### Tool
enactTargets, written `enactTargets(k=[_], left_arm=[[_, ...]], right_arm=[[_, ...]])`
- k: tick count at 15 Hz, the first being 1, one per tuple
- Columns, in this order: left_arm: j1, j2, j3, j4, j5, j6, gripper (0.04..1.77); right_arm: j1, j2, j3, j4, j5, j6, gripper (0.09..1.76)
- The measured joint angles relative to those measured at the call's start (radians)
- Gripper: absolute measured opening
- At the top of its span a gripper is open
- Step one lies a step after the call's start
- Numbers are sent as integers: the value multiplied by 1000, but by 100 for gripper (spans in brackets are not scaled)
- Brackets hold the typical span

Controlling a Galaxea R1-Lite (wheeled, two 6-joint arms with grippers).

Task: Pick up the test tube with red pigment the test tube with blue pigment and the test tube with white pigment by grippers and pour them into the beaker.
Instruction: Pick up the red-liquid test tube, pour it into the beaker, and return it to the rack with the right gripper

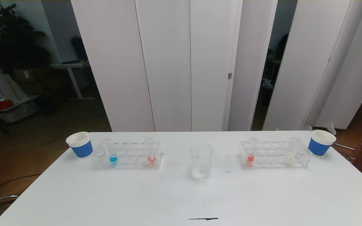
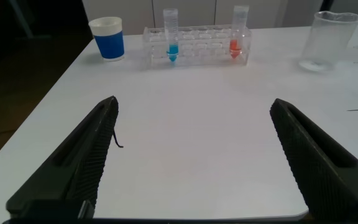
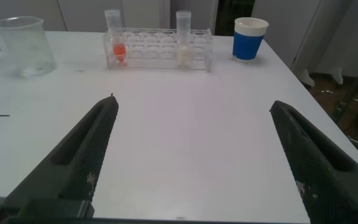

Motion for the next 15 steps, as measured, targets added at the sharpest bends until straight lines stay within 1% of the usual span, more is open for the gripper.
enactTargets(k=[15], left_arm=[[0, 0, 0, 0, 0, 0, 175]], right_arm=[[0, 0, 0, 0, 0, 0, 175]])
